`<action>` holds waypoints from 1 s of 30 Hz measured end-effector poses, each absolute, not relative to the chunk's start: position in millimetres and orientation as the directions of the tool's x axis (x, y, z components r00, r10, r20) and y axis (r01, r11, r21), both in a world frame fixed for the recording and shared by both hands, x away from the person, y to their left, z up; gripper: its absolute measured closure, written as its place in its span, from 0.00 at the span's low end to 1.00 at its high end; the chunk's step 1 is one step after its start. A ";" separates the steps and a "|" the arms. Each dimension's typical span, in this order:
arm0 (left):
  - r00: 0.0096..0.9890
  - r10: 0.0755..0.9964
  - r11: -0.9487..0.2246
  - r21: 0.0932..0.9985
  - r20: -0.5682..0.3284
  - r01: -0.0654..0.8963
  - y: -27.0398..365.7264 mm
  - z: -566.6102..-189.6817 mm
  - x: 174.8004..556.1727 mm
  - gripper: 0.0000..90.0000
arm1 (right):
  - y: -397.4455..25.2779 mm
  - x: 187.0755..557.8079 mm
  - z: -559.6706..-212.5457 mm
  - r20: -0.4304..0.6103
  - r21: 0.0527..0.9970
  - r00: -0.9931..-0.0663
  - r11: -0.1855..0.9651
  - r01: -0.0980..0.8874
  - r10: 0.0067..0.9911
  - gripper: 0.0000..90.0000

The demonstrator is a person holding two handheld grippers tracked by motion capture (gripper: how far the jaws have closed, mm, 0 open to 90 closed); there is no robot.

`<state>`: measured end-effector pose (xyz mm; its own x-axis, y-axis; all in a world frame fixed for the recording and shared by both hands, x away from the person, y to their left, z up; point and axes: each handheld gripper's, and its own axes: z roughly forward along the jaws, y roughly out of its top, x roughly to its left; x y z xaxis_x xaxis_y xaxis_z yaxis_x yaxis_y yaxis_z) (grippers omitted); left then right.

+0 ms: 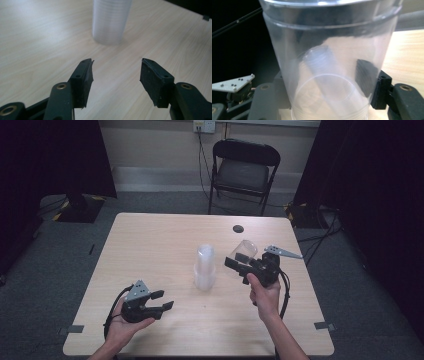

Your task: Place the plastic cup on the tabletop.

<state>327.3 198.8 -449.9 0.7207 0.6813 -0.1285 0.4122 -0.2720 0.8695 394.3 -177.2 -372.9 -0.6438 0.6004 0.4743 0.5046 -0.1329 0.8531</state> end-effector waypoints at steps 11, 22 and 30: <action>0.751 0.656 -0.295 0.890 -0.077 0.349 178.0 -431.5 330.4 0.47 | -176.0 380.0 -386.2 0.503 0.828 -0.643 -0.109 0.551 0.578 0.40; 0.826 0.560 -0.323 0.901 -0.064 0.289 124.2 -412.5 347.6 0.26 | -177.5 369.2 -386.5 0.522 0.817 -0.651 -0.106 0.566 0.550 0.40; 0.853 0.518 -0.313 0.914 -0.063 0.257 96.8 -422.1 350.7 0.42 | -182.5 365.0 -396.8 0.558 0.793 -0.632 -0.123 0.596 0.537 0.40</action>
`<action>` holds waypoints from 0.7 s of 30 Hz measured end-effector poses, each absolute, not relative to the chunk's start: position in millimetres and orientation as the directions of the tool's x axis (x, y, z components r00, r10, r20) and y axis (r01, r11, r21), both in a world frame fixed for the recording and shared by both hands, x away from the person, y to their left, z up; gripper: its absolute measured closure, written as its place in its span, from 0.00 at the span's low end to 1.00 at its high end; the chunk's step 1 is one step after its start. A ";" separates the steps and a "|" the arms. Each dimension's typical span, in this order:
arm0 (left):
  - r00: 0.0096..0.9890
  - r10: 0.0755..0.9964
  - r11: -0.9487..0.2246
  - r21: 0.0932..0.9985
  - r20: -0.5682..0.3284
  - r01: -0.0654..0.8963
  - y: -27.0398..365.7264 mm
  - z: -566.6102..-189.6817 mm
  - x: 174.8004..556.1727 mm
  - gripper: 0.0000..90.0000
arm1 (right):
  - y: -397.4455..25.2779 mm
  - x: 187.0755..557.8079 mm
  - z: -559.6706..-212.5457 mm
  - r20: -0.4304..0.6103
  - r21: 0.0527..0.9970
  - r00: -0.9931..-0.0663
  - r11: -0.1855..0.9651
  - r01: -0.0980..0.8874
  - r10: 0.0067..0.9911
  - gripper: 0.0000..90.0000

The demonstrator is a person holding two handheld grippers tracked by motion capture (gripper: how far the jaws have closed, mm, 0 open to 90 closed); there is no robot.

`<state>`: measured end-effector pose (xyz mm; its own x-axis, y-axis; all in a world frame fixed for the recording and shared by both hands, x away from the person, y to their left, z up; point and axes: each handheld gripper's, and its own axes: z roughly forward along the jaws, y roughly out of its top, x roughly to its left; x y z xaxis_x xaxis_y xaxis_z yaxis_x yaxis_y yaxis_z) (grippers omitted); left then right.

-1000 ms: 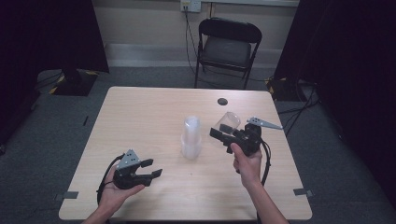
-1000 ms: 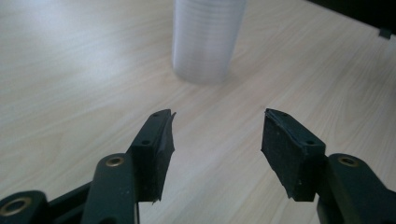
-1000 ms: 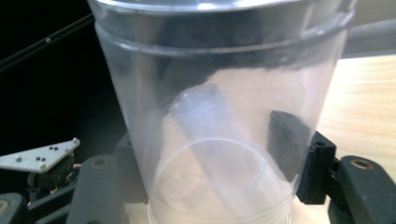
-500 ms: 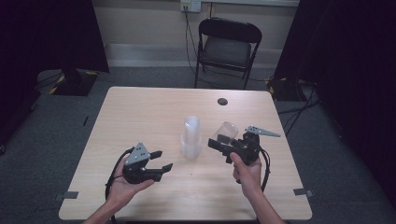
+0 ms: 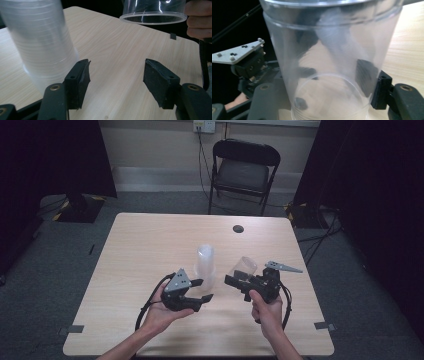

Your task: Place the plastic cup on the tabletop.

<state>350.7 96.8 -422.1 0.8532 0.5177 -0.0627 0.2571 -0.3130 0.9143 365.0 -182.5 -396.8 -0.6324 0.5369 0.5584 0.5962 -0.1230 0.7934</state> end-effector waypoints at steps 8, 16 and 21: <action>0.846 0.528 -0.253 0.937 -0.075 0.241 96.3 -425.7 343.3 0.59 | -176.3 362.7 -413.3 0.616 0.743 -0.597 -0.125 0.658 0.514 0.40; 0.860 0.507 -0.245 0.948 -0.055 0.204 94.2 -429.0 337.2 0.72 | -166.7 361.2 -416.1 0.672 0.696 -0.573 -0.134 0.706 0.470 0.41; 0.859 0.510 -0.238 0.952 -0.045 0.191 91.1 -432.4 335.7 0.74 | -158.5 360.1 -420.5 0.680 0.683 -0.575 -0.107 0.722 0.455 0.41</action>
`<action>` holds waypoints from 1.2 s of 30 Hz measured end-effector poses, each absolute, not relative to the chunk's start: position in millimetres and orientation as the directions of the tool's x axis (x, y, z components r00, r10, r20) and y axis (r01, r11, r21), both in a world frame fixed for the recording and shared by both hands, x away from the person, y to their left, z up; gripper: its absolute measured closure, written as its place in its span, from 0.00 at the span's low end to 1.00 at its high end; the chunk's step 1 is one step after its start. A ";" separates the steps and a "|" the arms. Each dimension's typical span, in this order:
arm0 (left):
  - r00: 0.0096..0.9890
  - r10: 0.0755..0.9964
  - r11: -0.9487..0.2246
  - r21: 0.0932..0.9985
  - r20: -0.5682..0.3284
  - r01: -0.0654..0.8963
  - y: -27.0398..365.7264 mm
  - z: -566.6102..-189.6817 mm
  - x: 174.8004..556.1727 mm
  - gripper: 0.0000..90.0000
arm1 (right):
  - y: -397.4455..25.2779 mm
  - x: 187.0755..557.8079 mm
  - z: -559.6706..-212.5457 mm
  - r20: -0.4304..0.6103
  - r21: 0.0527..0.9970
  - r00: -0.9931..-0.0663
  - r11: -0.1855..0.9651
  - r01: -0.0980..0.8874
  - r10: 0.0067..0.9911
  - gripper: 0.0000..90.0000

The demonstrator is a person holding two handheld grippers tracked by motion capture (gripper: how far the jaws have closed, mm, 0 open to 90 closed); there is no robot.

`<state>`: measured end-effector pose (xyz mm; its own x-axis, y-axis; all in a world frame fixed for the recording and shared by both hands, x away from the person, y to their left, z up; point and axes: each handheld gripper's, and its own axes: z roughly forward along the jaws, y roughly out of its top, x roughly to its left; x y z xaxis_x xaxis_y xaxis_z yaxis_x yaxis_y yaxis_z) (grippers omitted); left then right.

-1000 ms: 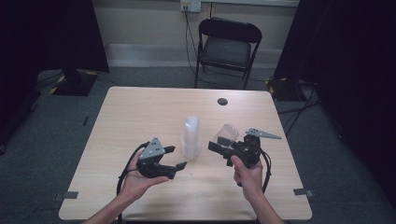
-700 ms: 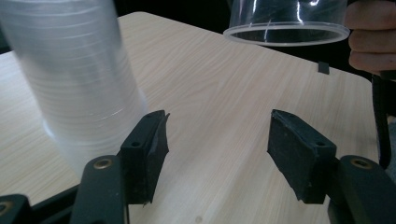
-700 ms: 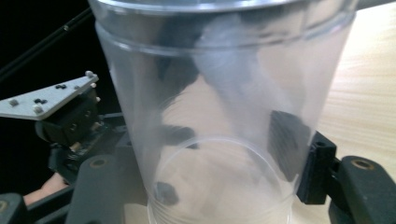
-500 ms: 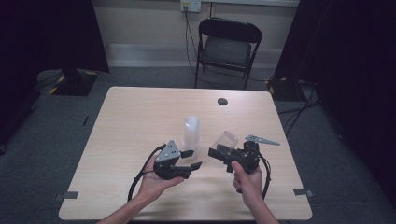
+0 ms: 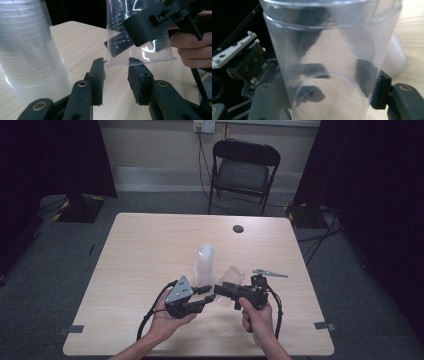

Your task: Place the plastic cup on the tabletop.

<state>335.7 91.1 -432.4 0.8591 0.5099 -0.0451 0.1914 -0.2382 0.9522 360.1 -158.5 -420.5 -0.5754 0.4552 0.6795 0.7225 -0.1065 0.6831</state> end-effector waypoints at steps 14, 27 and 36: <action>0.813 0.580 -0.160 0.986 0.049 0.054 83.4 -438.7 326.4 0.75 | -152.8 360.1 -424.1 0.779 0.591 -0.510 -0.158 0.791 0.366 0.41; 0.773 0.628 -0.138 0.990 0.089 -0.002 79.0 -439.1 321.1 0.76 | -137.6 354.5 -420.9 0.794 0.569 -0.503 -0.127 0.812 0.340 0.41; 0.775 0.629 -0.126 0.992 0.060 0.025 84.0 -438.9 323.6 0.92 | -134.5 354.4 -423.8 0.793 0.570 -0.510 -0.112 0.814 0.333 0.33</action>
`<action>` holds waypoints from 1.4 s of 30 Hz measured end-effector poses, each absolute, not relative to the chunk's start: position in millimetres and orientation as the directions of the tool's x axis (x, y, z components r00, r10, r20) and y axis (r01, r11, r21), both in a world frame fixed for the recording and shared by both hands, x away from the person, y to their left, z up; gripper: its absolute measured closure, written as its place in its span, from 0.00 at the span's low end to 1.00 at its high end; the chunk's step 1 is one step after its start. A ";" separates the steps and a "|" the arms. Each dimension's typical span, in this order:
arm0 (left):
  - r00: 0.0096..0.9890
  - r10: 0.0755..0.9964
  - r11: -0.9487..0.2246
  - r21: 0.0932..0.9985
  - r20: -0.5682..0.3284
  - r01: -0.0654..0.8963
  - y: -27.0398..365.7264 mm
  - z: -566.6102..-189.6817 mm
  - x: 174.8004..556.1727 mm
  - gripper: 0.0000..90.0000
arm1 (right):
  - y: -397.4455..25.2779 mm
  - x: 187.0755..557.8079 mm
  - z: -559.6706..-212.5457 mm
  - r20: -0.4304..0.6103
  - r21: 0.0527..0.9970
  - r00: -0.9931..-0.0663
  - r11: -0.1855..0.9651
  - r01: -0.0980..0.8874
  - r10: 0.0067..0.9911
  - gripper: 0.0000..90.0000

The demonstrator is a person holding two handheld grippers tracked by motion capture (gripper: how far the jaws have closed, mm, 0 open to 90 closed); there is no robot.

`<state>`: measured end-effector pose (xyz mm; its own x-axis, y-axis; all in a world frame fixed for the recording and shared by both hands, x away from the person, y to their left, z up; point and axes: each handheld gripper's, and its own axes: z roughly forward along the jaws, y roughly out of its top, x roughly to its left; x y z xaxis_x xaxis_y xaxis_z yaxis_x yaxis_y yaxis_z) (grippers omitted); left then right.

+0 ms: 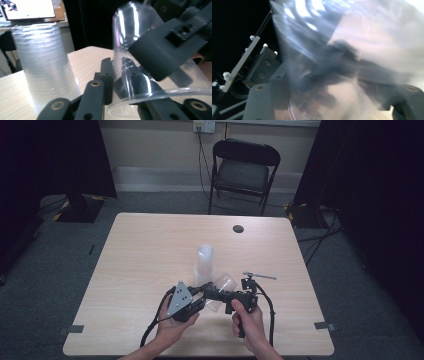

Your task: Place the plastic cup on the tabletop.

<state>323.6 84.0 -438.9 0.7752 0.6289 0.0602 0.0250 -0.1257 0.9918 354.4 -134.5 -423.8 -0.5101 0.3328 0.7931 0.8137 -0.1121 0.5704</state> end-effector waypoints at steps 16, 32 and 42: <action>0.767 0.642 -0.115 0.990 0.012 0.082 91.6 -437.9 329.3 0.97 | -136.9 353.1 -423.3 0.744 0.630 -0.564 -0.097 0.770 0.357 0.21; 0.745 0.660 -0.095 0.973 -0.097 0.211 108.8 -436.8 337.3 0.99 | -146.4 352.4 -422.1 0.707 0.658 -0.587 -0.064 0.750 0.394 0.24; 0.738 0.669 -0.136 0.961 -0.089 0.239 119.0 -433.0 340.2 1.00 | -157.3 350.8 -421.8 0.649 0.705 -0.617 -0.048 0.707 0.446 0.28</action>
